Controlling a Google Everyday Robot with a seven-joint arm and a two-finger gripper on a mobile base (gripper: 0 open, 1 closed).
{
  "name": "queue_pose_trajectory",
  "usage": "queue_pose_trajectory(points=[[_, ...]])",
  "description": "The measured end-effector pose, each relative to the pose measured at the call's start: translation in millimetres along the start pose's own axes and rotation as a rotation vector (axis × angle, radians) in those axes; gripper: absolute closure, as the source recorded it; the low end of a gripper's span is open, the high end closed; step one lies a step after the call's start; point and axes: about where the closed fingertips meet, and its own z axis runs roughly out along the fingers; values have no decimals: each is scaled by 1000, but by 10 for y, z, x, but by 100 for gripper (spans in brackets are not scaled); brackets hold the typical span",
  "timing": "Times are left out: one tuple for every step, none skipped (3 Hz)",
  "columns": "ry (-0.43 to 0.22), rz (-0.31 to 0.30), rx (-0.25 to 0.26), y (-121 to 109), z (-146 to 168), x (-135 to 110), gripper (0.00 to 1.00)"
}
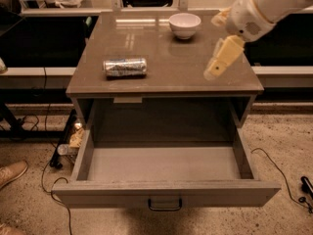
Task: Place redbull can into top drawer
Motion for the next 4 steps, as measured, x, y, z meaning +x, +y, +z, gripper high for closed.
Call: queue_pose_trajectory(points=[[-39,-13,-22,-306,401,-237,0],[-33,-41,-66,-379,774,-528,0],[9,-58,-112,-297,1103,-769,0],[51,-78,-154,-168,1357,-974,0]])
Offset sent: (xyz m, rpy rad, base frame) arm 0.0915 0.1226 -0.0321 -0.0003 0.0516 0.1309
